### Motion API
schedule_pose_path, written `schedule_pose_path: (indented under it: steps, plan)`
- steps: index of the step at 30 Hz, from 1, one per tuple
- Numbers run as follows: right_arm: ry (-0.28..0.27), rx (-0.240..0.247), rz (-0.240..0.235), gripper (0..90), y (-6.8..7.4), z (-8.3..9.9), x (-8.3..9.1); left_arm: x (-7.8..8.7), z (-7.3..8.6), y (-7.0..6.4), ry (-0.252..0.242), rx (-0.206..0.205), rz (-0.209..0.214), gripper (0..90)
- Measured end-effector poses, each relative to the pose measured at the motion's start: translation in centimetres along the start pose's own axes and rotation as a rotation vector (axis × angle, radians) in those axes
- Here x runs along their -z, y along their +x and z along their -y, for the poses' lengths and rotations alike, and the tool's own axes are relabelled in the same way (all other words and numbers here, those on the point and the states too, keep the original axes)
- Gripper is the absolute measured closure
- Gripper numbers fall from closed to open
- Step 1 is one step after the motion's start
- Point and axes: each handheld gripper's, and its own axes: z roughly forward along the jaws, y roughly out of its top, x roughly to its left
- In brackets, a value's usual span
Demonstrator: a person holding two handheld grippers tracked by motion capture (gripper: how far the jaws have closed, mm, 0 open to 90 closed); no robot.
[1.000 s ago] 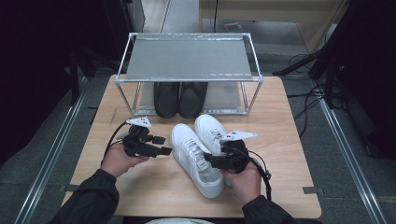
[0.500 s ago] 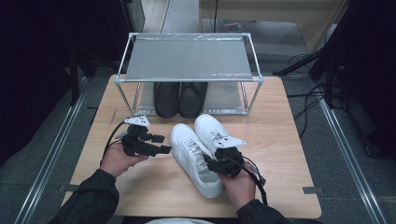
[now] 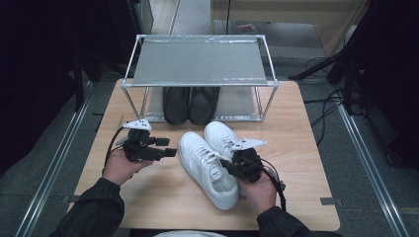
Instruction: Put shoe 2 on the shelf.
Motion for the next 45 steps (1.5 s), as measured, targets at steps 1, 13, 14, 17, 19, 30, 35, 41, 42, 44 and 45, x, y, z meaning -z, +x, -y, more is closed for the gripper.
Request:
schedule_pose_path:
  steps: [1,13,14,17,19,30,35,41,42,44,45]
  plan:
    - [0.002,-0.002,-0.007,77.2,-0.2,-0.1,0.1,0.0,0.0,0.0,-0.004,0.004,0.001,38.1]
    - [0.027,0.119,-0.177,77.5,-0.5,-2.4,0.9,1.8,1.1,0.5,-0.029,0.034,-0.048,38.5]
    - [0.03,0.137,-0.193,77.4,-0.5,-2.6,0.9,2.0,1.2,0.5,-0.031,0.038,-0.052,38.5]
    - [0.037,0.168,-0.216,77.4,-0.4,-3.3,0.6,2.8,1.7,0.7,-0.044,0.059,-0.077,38.4]
    - [0.042,0.18,-0.231,77.5,-0.5,-3.7,0.4,3.3,2.1,0.7,-0.049,0.072,-0.087,38.3]
    - [0.076,0.244,-0.316,77.6,-0.2,-6.2,-1.3,6.9,4.7,1.3,-0.071,0.124,-0.204,38.2]
    - [0.091,0.29,-0.355,77.5,0.2,-8.3,-1.7,8.9,5.8,1.9,-0.105,0.163,-0.231,38.3]
    - [0.09,0.33,-0.418,77.6,0.2,-11.5,-0.6,10.0,6.7,2.8,-0.106,0.195,-0.269,38.5]
    - [0.082,0.343,-0.426,77.6,0.2,-12.1,-0.2,10.1,6.8,2.9,-0.113,0.201,-0.27,38.5]
    - [0.073,0.35,-0.445,77.7,0.4,-13.4,0.7,10.3,6.8,3.0,-0.12,0.206,-0.278,38.5]
    - [0.064,0.355,-0.452,77.7,0.5,-14.0,1.1,10.3,6.9,3.1,-0.118,0.21,-0.279,38.5]
